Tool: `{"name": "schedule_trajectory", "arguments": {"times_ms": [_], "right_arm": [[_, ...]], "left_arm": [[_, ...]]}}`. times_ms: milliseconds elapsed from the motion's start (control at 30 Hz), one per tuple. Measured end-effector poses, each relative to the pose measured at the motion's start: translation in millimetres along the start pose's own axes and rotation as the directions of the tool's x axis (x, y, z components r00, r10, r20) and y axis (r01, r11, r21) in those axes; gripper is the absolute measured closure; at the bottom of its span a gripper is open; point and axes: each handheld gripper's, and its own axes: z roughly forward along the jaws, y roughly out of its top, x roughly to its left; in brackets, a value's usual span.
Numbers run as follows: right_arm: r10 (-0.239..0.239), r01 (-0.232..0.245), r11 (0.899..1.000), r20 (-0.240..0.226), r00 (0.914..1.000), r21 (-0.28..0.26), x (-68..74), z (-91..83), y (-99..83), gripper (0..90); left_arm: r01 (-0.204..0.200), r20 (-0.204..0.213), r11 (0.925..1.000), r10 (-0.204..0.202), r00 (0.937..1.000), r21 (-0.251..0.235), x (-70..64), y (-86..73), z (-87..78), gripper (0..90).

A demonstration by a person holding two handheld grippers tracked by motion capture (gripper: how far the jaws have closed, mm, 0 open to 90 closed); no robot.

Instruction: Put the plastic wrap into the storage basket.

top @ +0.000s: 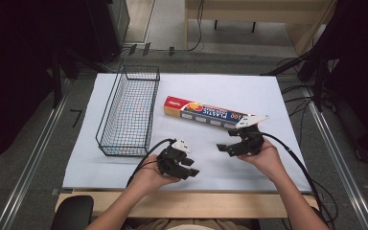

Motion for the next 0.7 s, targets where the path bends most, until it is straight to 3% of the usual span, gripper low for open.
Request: {"name": "schedule_trajectory", "arguments": {"times_ms": [133,267,300,333,500,700], "right_arm": [[-0.030,0.030,0.999,0.005,0.9995,0.017,-0.4,-0.1,-0.6,32.5],[-0.054,0.054,0.998,0.001,0.9986,0.019,-1.3,0.0,-0.4,37.9],[-0.065,0.065,0.998,0.003,0.9979,0.024,-1.2,0.0,-0.6,38.0],[-0.071,0.071,0.997,-0.004,0.9975,0.038,-1.4,0.3,-1.2,38.8],[-0.042,0.046,0.995,-0.041,0.9982,0.089,-6.2,2.6,-1.9,38.8],[-0.036,0.038,0.997,-0.032,0.9988,0.073,-7.9,0.9,-0.4,39.8]], "left_arm": [[0.027,0.004,0.9996,-0.027,0.9996,0.003,1.3,1.4,-3.2,53.0],[0.015,-0.020,0.9999,-0.015,0.9997,0.002,3.9,4.0,-8.7,42.1],[0.023,-0.026,0.9997,-0.023,0.9994,-0.001,5.3,4.3,-10.5,41.5],[0.067,-0.007,0.9977,-0.067,0.9977,-0.014,8.7,4.7,-12.9,41.5],[0.082,0.002,0.9955,-0.082,0.9966,-0.046,12.0,6.1,-18.5,39.4],[0.087,-0.004,0.9946,-0.087,0.9962,-0.057,15.1,5.9,-19.2,35.7]]}}
